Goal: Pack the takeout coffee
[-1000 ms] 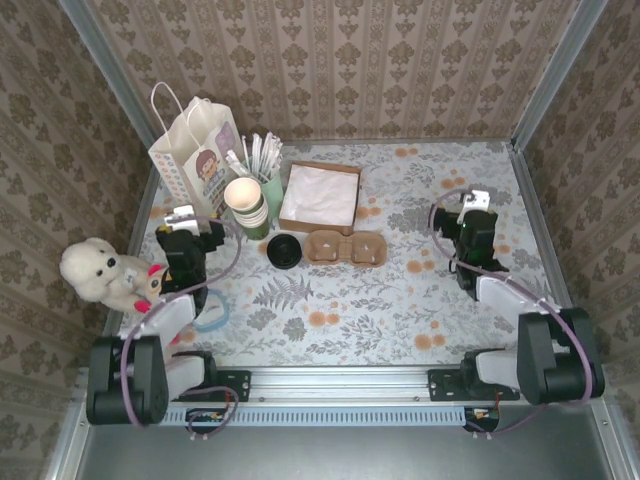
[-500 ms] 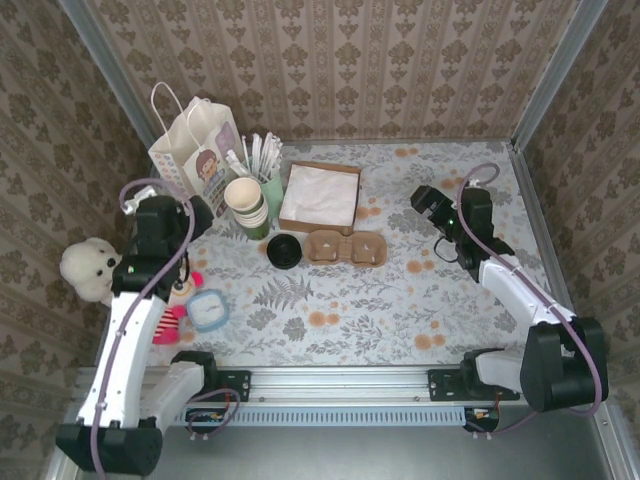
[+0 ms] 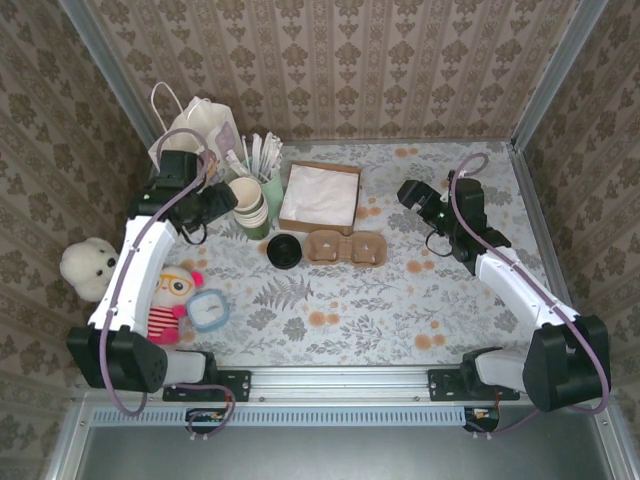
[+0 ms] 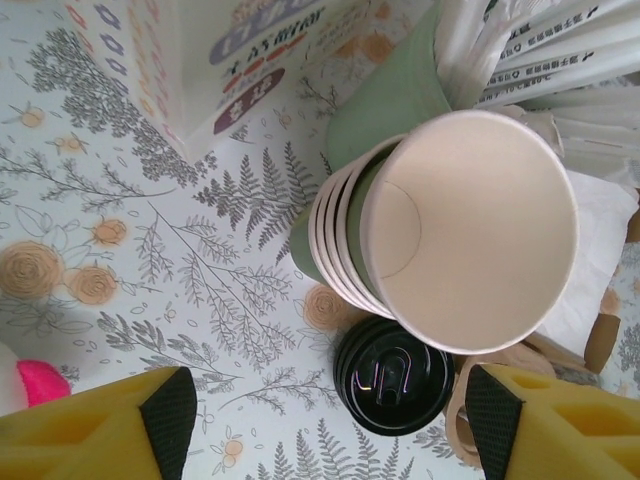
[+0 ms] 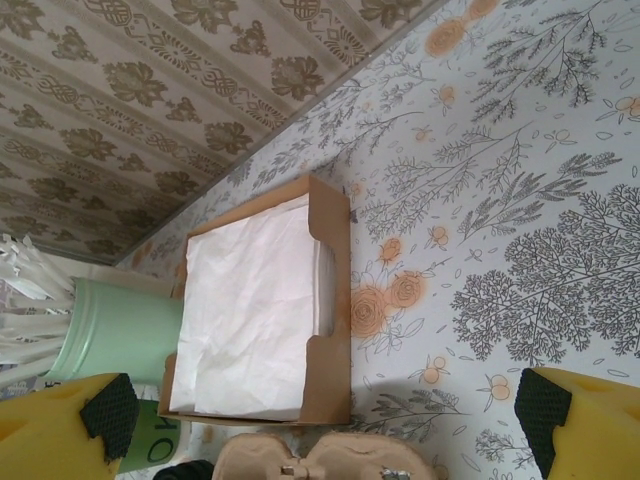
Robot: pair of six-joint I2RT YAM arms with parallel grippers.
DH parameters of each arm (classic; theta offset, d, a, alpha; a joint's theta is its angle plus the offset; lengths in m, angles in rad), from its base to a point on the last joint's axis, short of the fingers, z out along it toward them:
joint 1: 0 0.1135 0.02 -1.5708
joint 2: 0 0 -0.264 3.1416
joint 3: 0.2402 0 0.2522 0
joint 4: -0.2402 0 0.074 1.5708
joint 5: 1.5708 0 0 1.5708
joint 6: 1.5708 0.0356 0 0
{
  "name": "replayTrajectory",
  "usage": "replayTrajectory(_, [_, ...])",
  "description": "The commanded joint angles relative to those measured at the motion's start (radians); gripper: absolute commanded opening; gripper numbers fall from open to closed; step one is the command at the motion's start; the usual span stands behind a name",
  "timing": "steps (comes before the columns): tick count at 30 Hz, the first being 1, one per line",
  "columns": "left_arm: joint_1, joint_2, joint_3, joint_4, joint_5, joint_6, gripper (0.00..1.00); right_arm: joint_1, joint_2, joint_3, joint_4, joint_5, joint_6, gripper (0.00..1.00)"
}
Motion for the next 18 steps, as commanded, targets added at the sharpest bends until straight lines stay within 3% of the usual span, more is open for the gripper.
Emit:
replayTrajectory(1, [-0.006, 0.061, 0.049, -0.043, 0.044, 0.033, 0.71, 0.007, -0.038, 0.017, 0.030, -0.055, -0.052, 1.00])
replayTrajectory(4, [-0.009, 0.111, 0.092, -0.046, 0.039, 0.051, 0.66, 0.015, -0.041, 0.035, 0.033, -0.111, -0.136, 1.00])
replayTrajectory(8, [-0.012, 0.167, 0.125, -0.050, 0.025, 0.071, 0.50, 0.038, -0.041, 0.065, 0.008, -0.138, -0.219, 1.00])
replayTrajectory(18, [-0.027, 0.243, 0.188, -0.095, -0.020, 0.107, 0.38, 0.060, -0.036, 0.079, 0.024, -0.145, -0.265, 1.00])
